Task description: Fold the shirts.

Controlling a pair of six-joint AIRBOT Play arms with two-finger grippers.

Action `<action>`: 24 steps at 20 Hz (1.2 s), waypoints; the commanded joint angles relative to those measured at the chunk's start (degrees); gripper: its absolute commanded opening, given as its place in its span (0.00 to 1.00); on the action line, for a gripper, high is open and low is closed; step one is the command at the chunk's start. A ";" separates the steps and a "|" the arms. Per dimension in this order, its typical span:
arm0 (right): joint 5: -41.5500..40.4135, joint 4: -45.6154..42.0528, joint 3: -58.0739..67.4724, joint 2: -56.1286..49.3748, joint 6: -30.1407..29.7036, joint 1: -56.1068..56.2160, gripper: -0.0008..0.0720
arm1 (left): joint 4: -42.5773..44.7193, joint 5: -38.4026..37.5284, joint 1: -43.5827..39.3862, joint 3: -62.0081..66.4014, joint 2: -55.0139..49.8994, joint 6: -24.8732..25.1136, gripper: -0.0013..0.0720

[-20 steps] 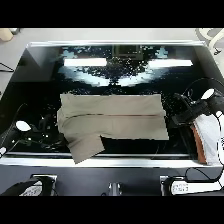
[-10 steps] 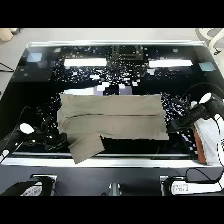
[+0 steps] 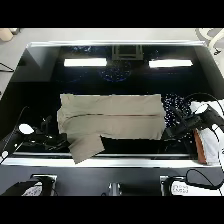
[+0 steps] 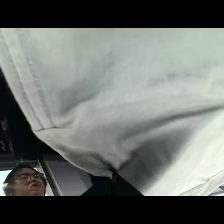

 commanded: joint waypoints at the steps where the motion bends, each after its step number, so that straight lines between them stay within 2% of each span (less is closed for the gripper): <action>1: -3.80 2.14 -0.57 0.37 -0.92 0.07 0.60 | -0.04 -0.09 0.04 0.07 1.14 0.00 0.06; 3: 0.87 2.16 2.16 1.62 -2.19 -0.11 0.61 | -0.02 -0.04 0.04 0.07 1.64 0.07 0.06; 5: 3.28 0.26 5.57 3.37 -2.12 -0.22 0.78 | -0.02 0.00 0.04 0.07 1.68 1.36 0.06; 9: 1.53 -6.97 6.32 2.38 2.84 -0.22 0.77 | 0.00 0.02 0.04 0.07 1.68 1.38 0.06; 12: 1.68 -4.48 3.48 -0.24 3.74 0.02 0.76 | -0.02 0.00 0.04 0.07 1.68 1.51 0.06; 14: -0.72 -2.01 0.76 -0.79 3.72 0.02 0.73 | -0.02 0.00 0.04 0.07 1.70 1.51 0.06; 15: -1.81 -0.57 -0.31 -0.79 3.72 0.02 0.68 | -0.02 0.00 0.04 0.07 1.70 1.51 0.06; 17: -3.15 1.03 -1.46 -0.79 3.72 0.02 0.67 | -0.02 0.00 0.04 0.07 1.70 1.49 0.06; 19: -4.15 1.20 -1.57 -0.79 4.20 0.02 0.46 | -0.02 0.00 0.04 0.07 1.70 1.49 0.06; 20: -4.42 1.29 -1.57 -0.79 4.44 0.02 0.30 | -0.02 0.00 0.04 0.07 1.70 1.46 0.06; 21: -4.55 1.46 -1.55 -0.76 4.59 0.02 0.10 | -0.02 0.02 0.04 0.07 1.70 1.46 0.06; 22: -4.44 1.60 -1.51 -0.72 4.55 0.02 0.04 | -0.02 0.02 0.09 0.13 1.70 1.51 0.06; 24: -4.46 1.88 -0.52 -0.15 3.10 0.02 0.04 | 0.02 -0.63 0.28 2.01 2.25 1.53 0.06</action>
